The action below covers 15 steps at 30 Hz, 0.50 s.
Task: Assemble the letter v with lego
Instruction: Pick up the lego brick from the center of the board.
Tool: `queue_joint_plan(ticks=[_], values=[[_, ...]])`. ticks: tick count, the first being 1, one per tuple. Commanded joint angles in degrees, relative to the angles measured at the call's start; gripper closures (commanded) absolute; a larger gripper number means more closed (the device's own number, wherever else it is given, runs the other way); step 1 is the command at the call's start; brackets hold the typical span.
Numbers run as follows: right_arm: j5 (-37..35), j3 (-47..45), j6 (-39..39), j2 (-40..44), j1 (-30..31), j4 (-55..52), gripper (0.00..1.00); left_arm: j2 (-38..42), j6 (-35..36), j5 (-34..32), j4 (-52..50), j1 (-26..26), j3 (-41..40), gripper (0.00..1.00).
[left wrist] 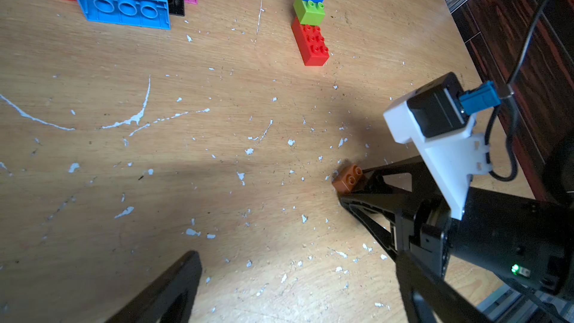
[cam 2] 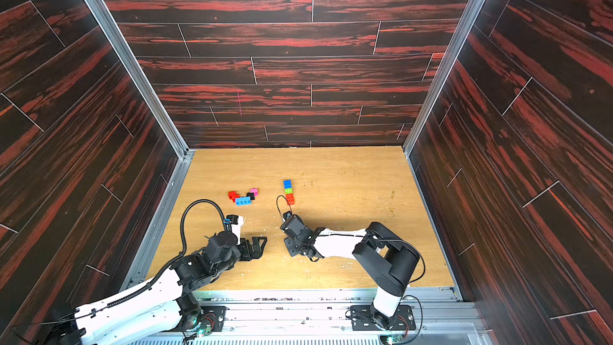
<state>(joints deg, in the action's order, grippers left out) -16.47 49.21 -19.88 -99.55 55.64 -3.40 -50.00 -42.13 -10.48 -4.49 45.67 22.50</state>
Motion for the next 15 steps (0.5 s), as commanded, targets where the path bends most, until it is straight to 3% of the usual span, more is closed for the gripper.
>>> queue_joint_plan(ticks=[1,7,10,15], values=[[1.8,-0.4,-0.2,-2.1,0.4,-1.9,0.56,-0.8,-0.4,-1.4,0.5,0.1,-0.5,0.00],[1.8,-0.4,-0.2,-2.3,0.4,-1.9,0.58,-1.6,-0.3,-1.8,0.7,0.1,-0.3,0.00],[2.0,-0.3,0.1,-2.4,0.4,-1.9,0.70,-1.8,-0.3,-2.4,1.1,0.1,-0.5,0.00],[1.8,-0.1,-0.1,-2.3,0.4,-2.3,0.70,-2.6,-0.3,-3.6,1.8,0.1,-0.4,0.00]])
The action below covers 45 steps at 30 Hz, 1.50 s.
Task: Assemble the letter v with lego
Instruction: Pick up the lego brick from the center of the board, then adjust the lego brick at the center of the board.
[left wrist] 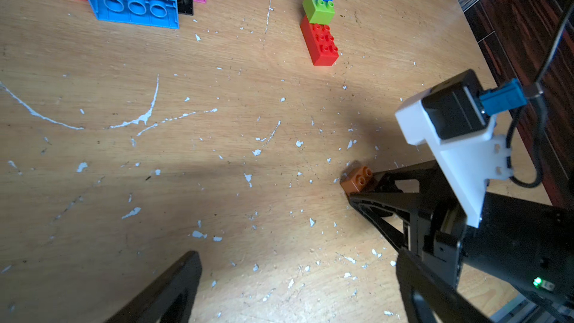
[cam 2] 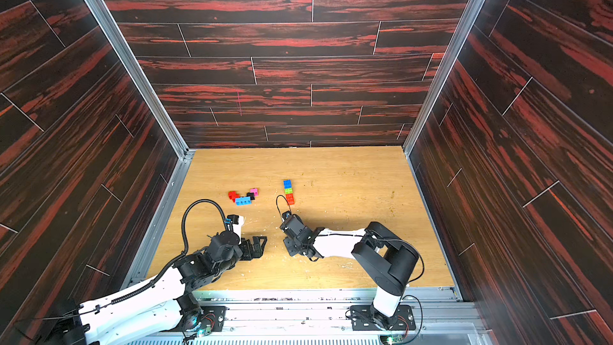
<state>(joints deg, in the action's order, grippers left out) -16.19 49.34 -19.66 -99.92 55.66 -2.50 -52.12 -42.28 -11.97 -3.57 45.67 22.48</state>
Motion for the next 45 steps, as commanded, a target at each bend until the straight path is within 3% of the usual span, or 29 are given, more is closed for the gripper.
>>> queue_joint_plan(ticks=[1,8,13,18,30,36,45], values=[[1.2,-0.2,-0.4,-1.8,0.4,-3.4,0.70,-0.8,0.0,-2.5,0.9,0.1,-0.3,0.00],[-1.9,1.9,0.0,2.2,-0.7,-6.9,0.70,-8.2,2.5,-9.7,0.6,0.0,4.3,0.00],[-0.9,5.7,1.0,3.3,-4.2,-9.5,0.70,-18.6,3.8,-11.0,-2.6,0.0,12.5,0.00],[0.2,13.5,3.3,0.1,-5.8,-12.5,0.70,-22.7,2.6,-11.2,0.8,-0.2,14.4,0.00],[4.8,31.6,4.1,-12.2,-7.6,-17.0,0.70,-16.0,0.4,-12.4,-2.3,-5.1,11.8,0.00],[6.3,35.6,3.4,-16.5,-8.8,-17.4,0.70,-12.7,0.9,-10.1,-1.7,-8.4,9.3,0.00],[7.4,41.0,2.8,-22.0,-10.5,-19.6,0.70,-13.1,1.3,-8.6,-1.7,-9.0,9.4,0.00]])
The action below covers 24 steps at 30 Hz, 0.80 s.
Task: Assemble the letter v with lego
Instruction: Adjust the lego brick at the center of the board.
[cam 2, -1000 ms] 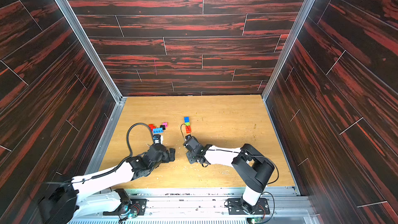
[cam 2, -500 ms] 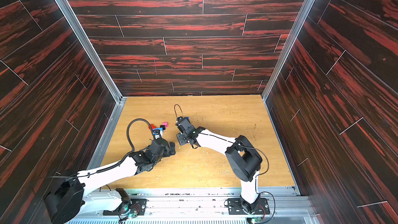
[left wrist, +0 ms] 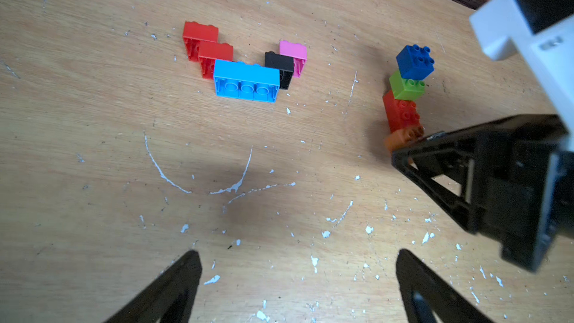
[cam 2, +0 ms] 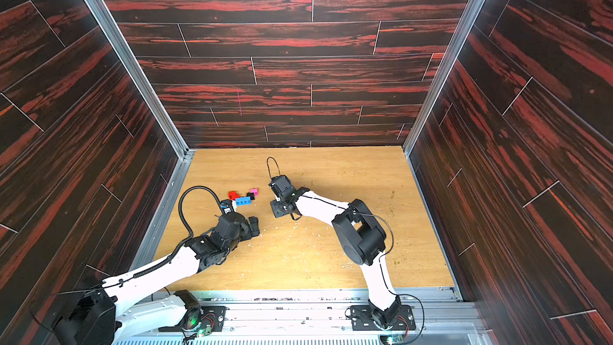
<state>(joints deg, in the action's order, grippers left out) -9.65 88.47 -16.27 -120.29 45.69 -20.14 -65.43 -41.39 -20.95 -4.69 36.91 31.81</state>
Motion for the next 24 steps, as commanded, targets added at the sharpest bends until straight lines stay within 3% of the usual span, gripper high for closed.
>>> queue_joint_plan(ticks=[1,24], values=[[0.9,2.4,-0.6,-1.9,-0.6,-2.3,0.70,0.0,0.5,0.5,-0.5,-0.3,0.2,0.00],[-2.4,-1.0,0.0,-2.2,-3.4,-2.6,0.70,-2.6,0.4,1.9,2.0,-0.4,-0.1,0.00]])
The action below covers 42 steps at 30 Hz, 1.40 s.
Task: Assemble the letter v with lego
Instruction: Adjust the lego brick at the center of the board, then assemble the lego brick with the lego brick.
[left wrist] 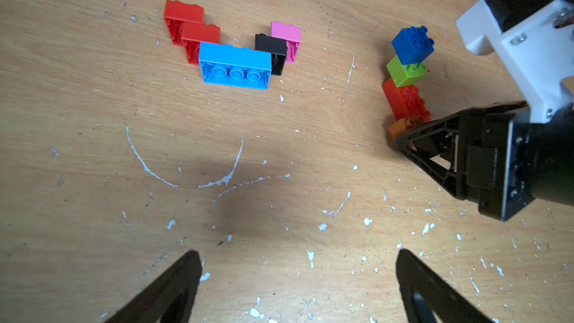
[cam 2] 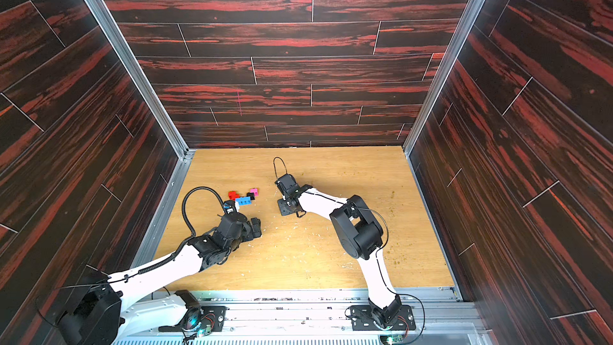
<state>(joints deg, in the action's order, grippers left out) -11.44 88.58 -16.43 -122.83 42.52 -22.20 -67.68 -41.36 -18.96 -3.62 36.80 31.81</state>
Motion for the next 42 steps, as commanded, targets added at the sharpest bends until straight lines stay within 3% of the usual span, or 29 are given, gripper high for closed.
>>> queue_joint_plan(ticks=[1,17,26,30,35,42], values=[[-0.7,-1.4,0.0,0.5,-0.3,-0.4,0.70,-0.4,0.4,0.0,1.1,-0.2,-0.1,0.00],[-1.5,-5.1,1.8,3.8,-3.1,0.2,0.70,-3.2,1.0,0.0,3.2,-0.3,0.5,0.00],[0.9,-9.2,9.2,9.8,-3.2,3.6,0.70,-7.5,3.2,1.9,6.4,-0.6,2.5,0.00],[3.5,-9.3,12.4,12.0,-4.9,3.5,0.70,-9.2,4.4,5.2,11.0,-1.7,2.5,0.00],[4.7,-6.3,16.7,11.5,-6.4,2.1,0.70,-13.6,7.2,14.3,14.8,-4.8,4.6,0.00],[5.7,-1.1,21.4,7.7,-7.5,0.7,0.70,-15.5,11.9,18.5,16.3,-5.4,7.0,0.00]])
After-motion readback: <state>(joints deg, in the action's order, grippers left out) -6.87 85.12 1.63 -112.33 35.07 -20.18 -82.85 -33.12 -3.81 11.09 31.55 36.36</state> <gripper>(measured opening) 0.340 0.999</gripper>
